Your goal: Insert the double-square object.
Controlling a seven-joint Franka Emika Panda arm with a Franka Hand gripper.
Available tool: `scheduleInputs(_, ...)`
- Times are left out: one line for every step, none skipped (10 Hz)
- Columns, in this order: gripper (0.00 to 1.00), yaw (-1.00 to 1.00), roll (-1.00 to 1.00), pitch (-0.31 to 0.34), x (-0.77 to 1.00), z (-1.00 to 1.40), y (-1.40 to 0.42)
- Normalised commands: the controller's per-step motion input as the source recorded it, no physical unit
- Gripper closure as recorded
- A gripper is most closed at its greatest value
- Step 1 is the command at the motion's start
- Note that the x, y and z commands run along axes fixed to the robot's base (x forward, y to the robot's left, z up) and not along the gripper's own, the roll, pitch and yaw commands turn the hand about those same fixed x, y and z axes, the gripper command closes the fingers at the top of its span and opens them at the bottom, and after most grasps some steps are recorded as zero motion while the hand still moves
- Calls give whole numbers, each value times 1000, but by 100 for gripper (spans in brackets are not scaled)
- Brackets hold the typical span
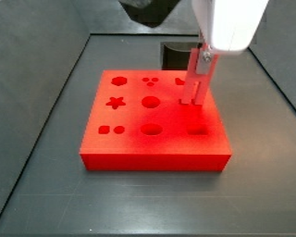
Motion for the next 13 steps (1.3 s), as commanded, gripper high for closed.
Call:
scheduleInputs(100,69,179,0,171,-89,0)
scheduleInputs(100,380,183,-6,0,0,-43)
scheduleInputs(100,369,184,-31,-189,120,-91)
scheduleInputs(100,243,170,-50,-374,226,-77)
scheduleInputs(100,211,216,-59,-451,246,-43)
scheduleInputs(100,77,233,-44,-237,180,0)
scheduleInputs(100,0,206,0,0,97,0)
scheduleInputs(100,0,143,0,117,51,0)
scheduleInputs(100,0,104,31,254,11,0)
scheduleInputs(100,0,101,47,254,0,0)
scheduleInputs(100,0,74,26,174,0,0)
scheduleInputs(100,0,24,26,246,0,0)
scheduleInputs(100,0,31,14,100,-74,0)
